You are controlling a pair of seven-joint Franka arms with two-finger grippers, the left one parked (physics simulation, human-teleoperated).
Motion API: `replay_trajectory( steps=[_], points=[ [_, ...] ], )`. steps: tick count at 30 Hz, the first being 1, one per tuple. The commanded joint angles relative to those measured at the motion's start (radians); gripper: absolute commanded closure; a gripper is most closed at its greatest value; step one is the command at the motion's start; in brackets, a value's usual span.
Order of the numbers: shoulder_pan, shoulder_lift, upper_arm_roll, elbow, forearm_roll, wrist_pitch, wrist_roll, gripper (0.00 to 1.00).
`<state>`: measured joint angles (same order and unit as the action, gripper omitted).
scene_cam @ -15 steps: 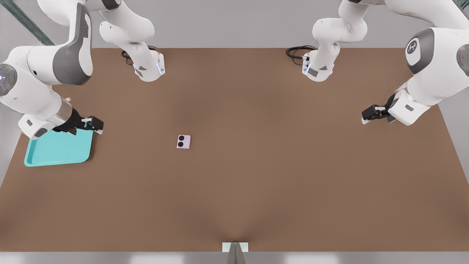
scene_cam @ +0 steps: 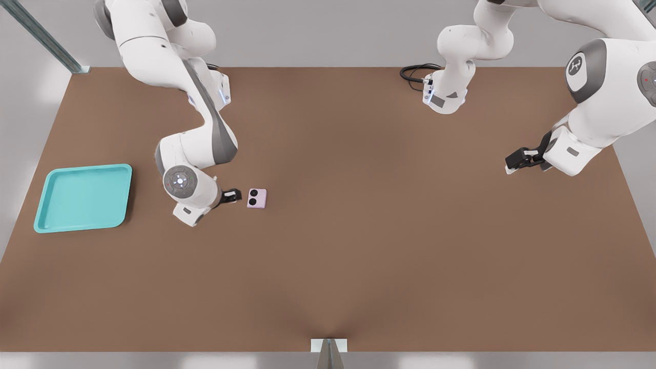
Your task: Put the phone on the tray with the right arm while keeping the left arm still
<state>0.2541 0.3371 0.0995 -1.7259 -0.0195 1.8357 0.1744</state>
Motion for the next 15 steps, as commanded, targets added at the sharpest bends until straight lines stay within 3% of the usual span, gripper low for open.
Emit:
replay_trajectory(
  steps=[1,5,7,12,15],
  points=[
    [-0.004,-0.006,0.023,-0.070,0.001,0.223,0.611,0.00],
    [0.004,0.043,0.046,-0.116,0.000,0.313,0.761,0.00],
    [0.005,0.069,0.048,-0.112,-0.005,0.310,0.757,0.00],
    [-0.004,0.063,0.144,-0.182,-0.033,0.310,0.723,0.00],
    [-0.041,0.068,0.146,-0.228,-0.031,0.364,0.648,0.00]
  ],
)
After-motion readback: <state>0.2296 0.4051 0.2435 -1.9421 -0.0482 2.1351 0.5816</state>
